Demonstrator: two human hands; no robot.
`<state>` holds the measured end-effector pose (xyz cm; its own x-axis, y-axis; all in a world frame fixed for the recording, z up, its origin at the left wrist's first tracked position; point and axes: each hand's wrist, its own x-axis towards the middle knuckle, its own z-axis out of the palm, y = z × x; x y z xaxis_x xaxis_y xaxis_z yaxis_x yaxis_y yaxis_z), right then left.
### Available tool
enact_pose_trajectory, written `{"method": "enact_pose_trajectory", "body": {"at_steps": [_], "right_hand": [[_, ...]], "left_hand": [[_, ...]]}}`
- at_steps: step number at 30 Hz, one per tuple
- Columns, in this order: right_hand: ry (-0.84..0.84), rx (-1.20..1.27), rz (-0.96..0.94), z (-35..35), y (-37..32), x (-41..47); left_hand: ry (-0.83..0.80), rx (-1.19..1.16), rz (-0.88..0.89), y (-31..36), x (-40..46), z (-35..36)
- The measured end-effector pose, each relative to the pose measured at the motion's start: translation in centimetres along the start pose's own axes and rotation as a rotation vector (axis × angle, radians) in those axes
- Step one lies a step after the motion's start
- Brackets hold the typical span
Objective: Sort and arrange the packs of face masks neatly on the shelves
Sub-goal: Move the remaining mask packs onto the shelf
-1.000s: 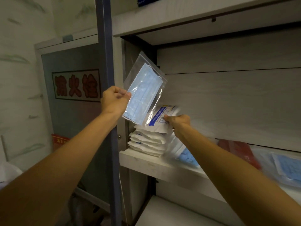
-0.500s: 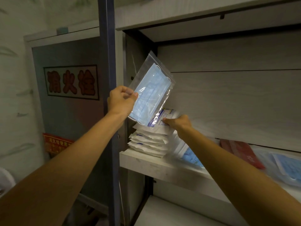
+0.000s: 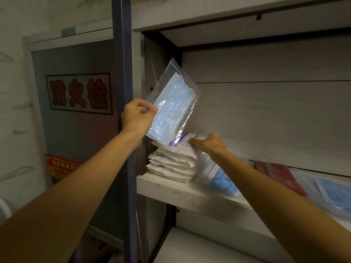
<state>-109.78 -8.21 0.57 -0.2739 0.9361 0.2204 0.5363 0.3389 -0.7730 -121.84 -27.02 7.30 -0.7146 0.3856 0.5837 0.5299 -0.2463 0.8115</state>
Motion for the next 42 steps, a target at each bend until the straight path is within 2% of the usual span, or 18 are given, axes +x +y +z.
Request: {"method": "enact_pose_trajectory", "body": {"at_steps": [10, 19, 24, 30, 37, 42], "right_hand": [[0.055, -0.115, -0.077, -1.0, 0.8, 0.4], [0.245, -0.35, -0.346, -5.3, 1.6, -2.6], [0.309, -0.444, -0.407, -8.1, 2.5, -4.8], [0.379, -0.522, -0.375, -11.4, 5.3, -8.1], [0.494, -0.61, -0.209, -17.2, 11.1, -13.2], [0.55, -0.708, -0.119, -23.1, 14.3, -16.7]], "left_hand": [[-0.016, 0.014, 0.008, 0.2, -0.1, 1.0], [-0.097, -0.025, -0.026, 0.3, -0.9, 2.5], [-0.142, -0.094, -0.045, 0.5, -2.0, 3.9], [-0.209, -0.196, -0.087, 0.7, -4.7, 6.7], [-0.343, -0.334, -0.219, 1.2, -8.9, 11.3], [-0.378, -0.373, -0.314, 2.8, -12.4, 15.0]]}}
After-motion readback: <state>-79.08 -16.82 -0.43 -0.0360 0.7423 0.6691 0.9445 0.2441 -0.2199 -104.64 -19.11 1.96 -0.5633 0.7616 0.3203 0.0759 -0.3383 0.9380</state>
